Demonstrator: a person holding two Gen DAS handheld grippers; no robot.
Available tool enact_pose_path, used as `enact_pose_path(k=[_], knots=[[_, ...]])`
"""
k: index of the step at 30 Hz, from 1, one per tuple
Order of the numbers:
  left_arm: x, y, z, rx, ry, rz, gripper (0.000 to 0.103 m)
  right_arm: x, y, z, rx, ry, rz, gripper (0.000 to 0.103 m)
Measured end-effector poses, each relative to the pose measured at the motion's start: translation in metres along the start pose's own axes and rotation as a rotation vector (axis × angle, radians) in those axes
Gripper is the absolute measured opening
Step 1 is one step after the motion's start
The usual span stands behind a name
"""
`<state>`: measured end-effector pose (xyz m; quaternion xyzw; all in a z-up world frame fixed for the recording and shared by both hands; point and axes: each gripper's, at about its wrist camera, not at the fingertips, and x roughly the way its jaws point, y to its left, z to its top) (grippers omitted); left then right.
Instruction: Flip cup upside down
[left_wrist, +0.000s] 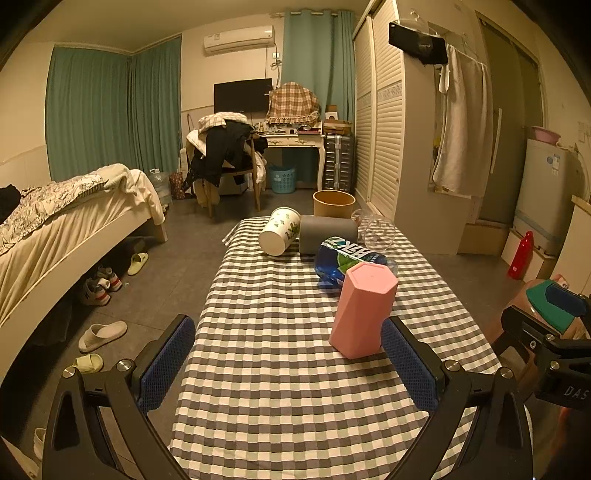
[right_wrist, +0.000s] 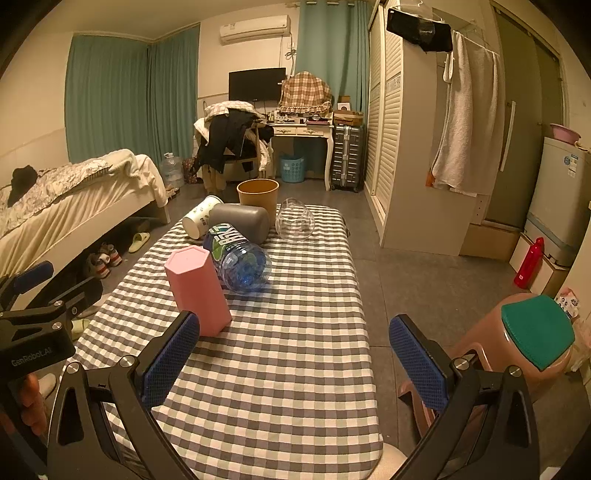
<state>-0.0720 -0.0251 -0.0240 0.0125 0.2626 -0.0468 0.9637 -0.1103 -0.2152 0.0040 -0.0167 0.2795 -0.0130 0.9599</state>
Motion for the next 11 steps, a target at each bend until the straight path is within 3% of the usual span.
enact_pose_path(k=[11], knots=[[-0.0015,0.0014,0.0014,0.001,-0.005,-0.009,0.103,0.0027,0.0004,-0.0038,-0.005,0.009,0.001,0.103]])
